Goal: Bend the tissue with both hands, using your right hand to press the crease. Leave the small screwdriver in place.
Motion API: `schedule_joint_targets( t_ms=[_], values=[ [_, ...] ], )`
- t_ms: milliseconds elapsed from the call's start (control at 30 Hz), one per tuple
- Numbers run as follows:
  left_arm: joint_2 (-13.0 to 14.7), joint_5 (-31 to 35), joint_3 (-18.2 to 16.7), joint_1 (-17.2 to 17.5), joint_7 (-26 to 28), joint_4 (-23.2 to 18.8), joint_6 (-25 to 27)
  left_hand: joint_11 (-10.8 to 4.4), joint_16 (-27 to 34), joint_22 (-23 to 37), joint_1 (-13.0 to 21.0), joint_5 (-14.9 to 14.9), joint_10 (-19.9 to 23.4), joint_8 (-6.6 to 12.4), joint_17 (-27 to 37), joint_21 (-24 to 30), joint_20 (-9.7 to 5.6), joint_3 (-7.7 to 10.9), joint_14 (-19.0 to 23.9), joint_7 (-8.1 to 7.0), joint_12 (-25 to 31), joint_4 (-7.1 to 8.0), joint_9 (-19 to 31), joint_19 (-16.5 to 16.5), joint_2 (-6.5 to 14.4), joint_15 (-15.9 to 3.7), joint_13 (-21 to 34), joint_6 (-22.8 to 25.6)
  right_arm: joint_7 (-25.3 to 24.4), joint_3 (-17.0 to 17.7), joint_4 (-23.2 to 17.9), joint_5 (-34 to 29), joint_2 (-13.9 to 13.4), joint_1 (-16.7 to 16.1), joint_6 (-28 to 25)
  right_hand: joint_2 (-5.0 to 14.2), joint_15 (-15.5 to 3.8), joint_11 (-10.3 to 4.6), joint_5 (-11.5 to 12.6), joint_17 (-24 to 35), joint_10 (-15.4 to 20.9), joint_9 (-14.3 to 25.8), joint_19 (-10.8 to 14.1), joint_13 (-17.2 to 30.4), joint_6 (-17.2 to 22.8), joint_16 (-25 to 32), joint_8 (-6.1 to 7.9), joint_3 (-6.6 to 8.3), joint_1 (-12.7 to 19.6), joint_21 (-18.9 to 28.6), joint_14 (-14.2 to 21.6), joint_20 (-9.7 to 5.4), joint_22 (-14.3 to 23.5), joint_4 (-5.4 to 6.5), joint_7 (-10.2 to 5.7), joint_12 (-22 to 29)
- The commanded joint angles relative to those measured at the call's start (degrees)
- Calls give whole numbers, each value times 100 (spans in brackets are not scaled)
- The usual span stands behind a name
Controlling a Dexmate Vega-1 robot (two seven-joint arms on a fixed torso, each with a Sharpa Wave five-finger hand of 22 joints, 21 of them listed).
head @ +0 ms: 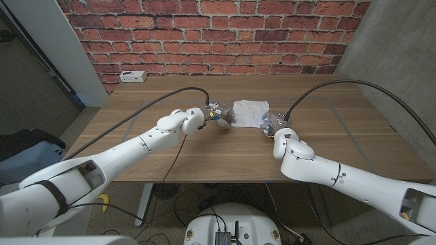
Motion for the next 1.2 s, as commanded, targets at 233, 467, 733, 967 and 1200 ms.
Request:
schedule_joint_targets(
  t_ms=[233,467,733,967,1200],
  values=[
    [-295,-223,110,-34,801,762,-315,8,55,37,332,-169,508,123,2,68,-7,-138,397,452,89,-6,41,272,258,-152,27,1036,-3,126,68,-8,27,-86,172,20,-221,-29,10,31,67,20,46,12,68,-11,-24,-19,65,-36,52,18,16,73,6,-23],
    [-413,-220,156,-2,1390,1050,-350,-71,62,46,968,-262,1154,368,-13,147,-74,-240,918,785,131,-104,89,579,478,-423,19,2407,14,126,124,-62,57,-69,172,25,-215,-9,6,36,54,21,60,13,60,-17,-40,-41,107,-36,43,12,17,77,6,-35],
    [-387,-547,130,-96,1275,1150,-537,-96,-30,52,832,-251,967,-68,15,116,-126,-575,865,824,-74,88,116,554,314,-373,36,1655,120,151,186,-28,79,-1,192,21,-227,-54,12,38,-93,22,32,17,-116,-50,-126,-72,270,-59,-23,1,17,56,-61,-99],
    [-138,-1058,-73,-134,783,800,-852,42,-126,62,116,-184,452,-434,27,-85,73,-984,438,931,-317,352,145,95,218,-71,74,859,150,194,283,3,130,49,307,29,-214,-8,1,50,-89,24,42,20,-143,-45,-137,-121,251,-59,-22,11,18,104,-41,-94],
    [132,-1189,-360,53,794,227,-920,27,-136,63,46,-178,365,-464,27,-116,101,-1022,338,894,-338,361,144,13,203,-27,78,756,130,234,318,-14,164,69,438,39,-213,4,-6,58,-86,25,46,22,-149,-41,-139,-156,230,-60,-23,10,19,136,-26,-92]
  ],
)
